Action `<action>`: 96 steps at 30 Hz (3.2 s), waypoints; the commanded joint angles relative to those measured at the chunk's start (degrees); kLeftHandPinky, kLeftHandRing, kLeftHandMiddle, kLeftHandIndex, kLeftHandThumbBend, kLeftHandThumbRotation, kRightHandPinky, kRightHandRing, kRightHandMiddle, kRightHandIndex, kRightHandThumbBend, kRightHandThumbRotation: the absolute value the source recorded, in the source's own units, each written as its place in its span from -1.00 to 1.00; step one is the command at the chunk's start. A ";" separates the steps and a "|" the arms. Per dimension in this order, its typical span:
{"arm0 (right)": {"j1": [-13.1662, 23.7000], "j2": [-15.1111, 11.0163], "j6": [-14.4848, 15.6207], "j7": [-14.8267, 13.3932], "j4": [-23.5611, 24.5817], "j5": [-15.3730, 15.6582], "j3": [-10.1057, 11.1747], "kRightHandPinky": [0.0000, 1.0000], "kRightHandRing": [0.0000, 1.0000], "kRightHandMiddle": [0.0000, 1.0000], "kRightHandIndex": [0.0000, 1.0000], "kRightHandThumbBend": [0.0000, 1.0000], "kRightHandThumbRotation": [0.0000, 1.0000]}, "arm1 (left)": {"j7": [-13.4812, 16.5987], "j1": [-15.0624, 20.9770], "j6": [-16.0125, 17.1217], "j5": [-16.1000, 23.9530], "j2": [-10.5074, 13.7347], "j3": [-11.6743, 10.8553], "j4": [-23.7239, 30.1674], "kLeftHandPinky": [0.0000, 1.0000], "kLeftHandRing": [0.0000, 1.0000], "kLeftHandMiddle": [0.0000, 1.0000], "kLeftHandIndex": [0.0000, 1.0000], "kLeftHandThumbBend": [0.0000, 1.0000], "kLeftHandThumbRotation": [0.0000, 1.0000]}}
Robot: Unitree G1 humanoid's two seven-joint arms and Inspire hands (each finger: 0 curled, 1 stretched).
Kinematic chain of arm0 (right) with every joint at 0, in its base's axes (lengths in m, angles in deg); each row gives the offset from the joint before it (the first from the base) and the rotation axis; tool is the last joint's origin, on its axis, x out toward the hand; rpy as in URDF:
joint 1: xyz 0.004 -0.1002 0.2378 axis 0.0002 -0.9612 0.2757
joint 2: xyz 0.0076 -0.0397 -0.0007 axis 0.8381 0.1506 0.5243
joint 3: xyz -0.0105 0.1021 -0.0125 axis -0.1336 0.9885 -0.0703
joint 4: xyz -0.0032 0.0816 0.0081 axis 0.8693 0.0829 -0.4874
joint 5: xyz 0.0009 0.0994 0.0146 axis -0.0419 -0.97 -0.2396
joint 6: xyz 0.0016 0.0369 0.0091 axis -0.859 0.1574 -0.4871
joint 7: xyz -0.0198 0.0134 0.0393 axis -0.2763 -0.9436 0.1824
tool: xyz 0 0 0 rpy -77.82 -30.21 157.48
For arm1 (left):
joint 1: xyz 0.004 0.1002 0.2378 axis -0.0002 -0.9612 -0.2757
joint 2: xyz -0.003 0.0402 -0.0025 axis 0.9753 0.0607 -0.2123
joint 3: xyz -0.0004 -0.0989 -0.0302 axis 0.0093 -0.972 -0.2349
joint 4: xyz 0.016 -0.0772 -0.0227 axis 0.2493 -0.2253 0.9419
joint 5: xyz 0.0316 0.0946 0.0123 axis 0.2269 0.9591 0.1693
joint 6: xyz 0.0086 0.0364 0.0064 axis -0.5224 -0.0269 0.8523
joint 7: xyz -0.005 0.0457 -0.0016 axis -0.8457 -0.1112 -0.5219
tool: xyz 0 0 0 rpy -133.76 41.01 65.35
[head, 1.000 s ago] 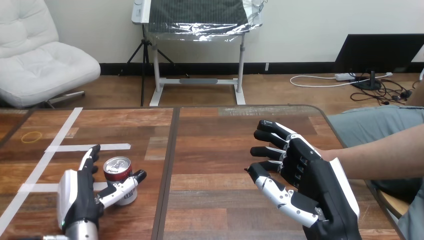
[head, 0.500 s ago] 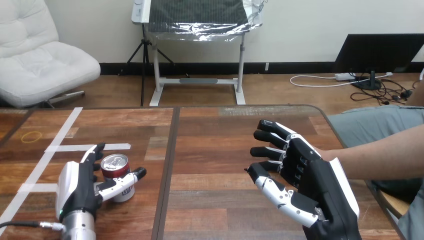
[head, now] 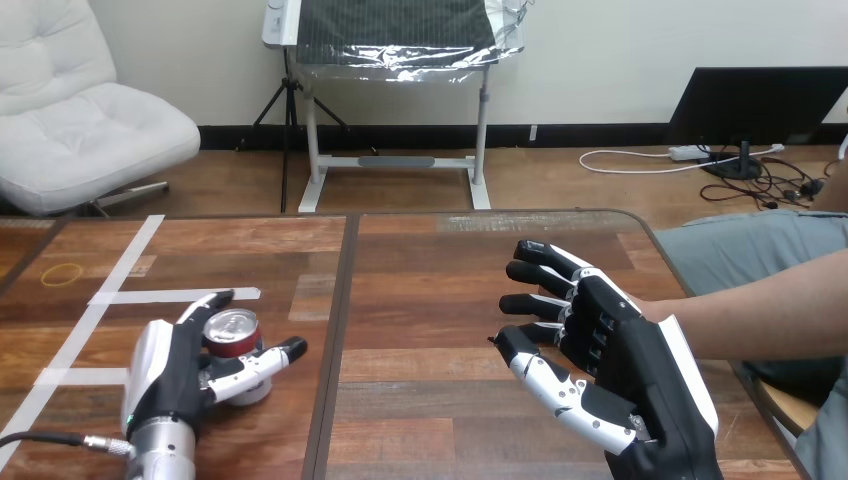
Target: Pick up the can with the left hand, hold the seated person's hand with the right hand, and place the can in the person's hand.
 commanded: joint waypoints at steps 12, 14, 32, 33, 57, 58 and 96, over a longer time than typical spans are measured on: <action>3.04 1.03 -0.58 0.02 2.16 -0.46 0.52 0.25 0.44 0.61 0.61 -0.09 -1.00 | -8.75 -2.76 -10.19 -0.19 1.00 0.71 15.97 0.58 0.69 0.72 0.73 0.64 -0.22; 2.99 1.08 -0.33 -0.11 2.29 -0.38 0.56 0.25 0.44 0.60 0.61 -0.08 -1.00 | -9.47 -3.08 -11.25 -0.25 1.00 0.56 17.23 0.59 0.70 0.72 0.73 0.64 -0.23; 2.70 0.88 -0.52 0.11 2.36 -0.46 0.57 0.26 0.45 0.60 0.61 -0.09 -1.00 | -11.95 -7.16 -11.52 -2.56 0.99 -1.20 22.70 0.61 0.70 0.71 0.71 0.64 -0.29; 2.68 0.83 -0.48 0.10 2.35 -0.34 0.56 0.26 0.45 0.60 0.61 -0.09 -1.00 | -11.43 -7.38 -10.87 -2.82 0.69 -1.47 22.53 0.61 0.70 0.71 0.71 0.64 -0.30; 2.77 1.22 -1.07 -0.10 1.99 -0.69 0.62 0.27 0.44 0.59 0.60 -0.08 -1.00 | 3.22 -8.30 8.42 -0.19 -0.24 -1.70 11.69 -0.15 -0.08 -0.01 0.08 0.37 -0.99; 2.74 1.23 -1.04 -0.13 2.03 -0.66 0.62 0.27 0.44 0.59 0.60 -0.08 -1.00 | 3.67 -8.24 8.53 0.18 -0.29 -1.61 11.47 -0.17 -0.09 -0.02 0.08 0.37 -0.99; 2.59 1.36 -1.28 -0.15 1.82 -1.17 0.73 0.25 0.40 0.53 0.57 -0.08 -1.00 | 9.45 -6.88 15.77 3.37 -0.52 -0.72 5.79 -0.18 -0.11 -0.02 0.08 0.32 -1.00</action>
